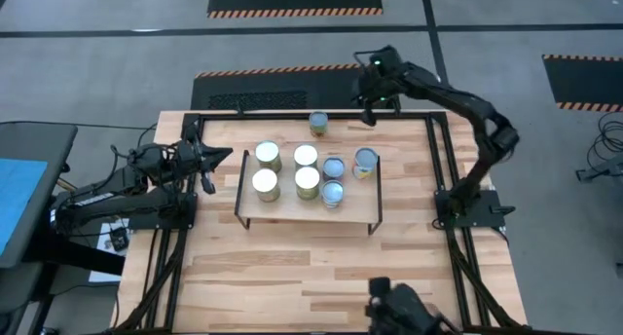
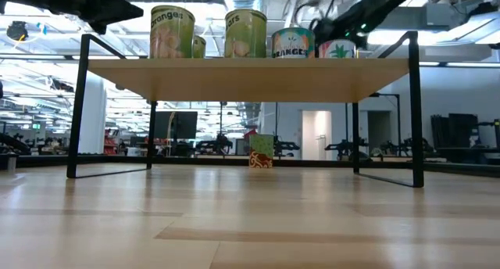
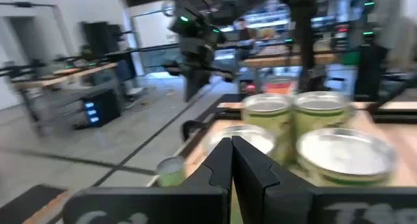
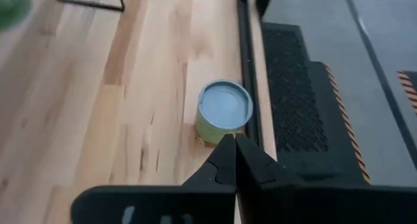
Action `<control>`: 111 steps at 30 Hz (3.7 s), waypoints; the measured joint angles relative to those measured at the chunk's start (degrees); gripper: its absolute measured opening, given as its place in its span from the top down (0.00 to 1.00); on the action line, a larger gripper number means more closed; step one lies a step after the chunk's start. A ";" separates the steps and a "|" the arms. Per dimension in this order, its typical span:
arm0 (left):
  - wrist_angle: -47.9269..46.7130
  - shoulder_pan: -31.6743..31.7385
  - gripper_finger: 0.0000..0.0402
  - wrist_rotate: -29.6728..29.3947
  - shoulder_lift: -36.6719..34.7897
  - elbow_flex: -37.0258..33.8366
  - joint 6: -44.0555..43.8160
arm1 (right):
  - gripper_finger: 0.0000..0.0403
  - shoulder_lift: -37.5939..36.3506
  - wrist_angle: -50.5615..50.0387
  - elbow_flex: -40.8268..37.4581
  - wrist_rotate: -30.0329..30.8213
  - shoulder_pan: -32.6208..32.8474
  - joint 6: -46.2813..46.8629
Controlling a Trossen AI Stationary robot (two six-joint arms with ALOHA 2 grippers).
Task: Pick and place cans onto a shelf
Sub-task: Put the green can on the shelf aligned with the canned pineapple
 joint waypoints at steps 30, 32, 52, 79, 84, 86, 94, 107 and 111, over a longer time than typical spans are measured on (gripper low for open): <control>-1.79 0.02 1.00 -10.09 0.00 0.00 -3.50 | 0.52 16.79 0.76 10.11 2.90 7.26 -9.00; -1.99 0.02 1.00 -10.08 0.00 0.00 -3.77 | 0.53 17.82 -0.27 9.80 3.95 7.26 -9.51; -2.71 0.01 1.00 -10.07 0.00 0.00 -4.74 | 0.59 19.98 0.96 9.94 9.52 9.88 -19.95; -3.83 0.01 1.00 -10.00 0.00 0.00 -4.76 | 0.63 20.03 1.15 9.89 9.63 9.47 -22.75; -3.85 0.00 1.00 -9.96 0.00 0.00 -4.81 | 0.63 22.41 0.81 9.76 11.37 9.49 -23.48; -3.85 0.01 1.00 -9.94 0.00 0.00 -4.81 | 0.63 23.48 1.79 10.02 12.45 9.65 -24.62; -3.87 0.01 1.00 -9.94 0.00 0.00 -4.90 | 0.74 23.41 2.44 10.00 13.85 10.12 -24.94; -4.31 0.01 1.00 -10.07 0.00 0.00 -4.98 | 0.95 21.11 -3.06 12.91 15.61 10.26 -23.00; -4.31 0.00 1.00 -10.07 0.00 0.00 -4.93 | 0.98 16.03 -5.00 14.07 15.75 10.19 -21.10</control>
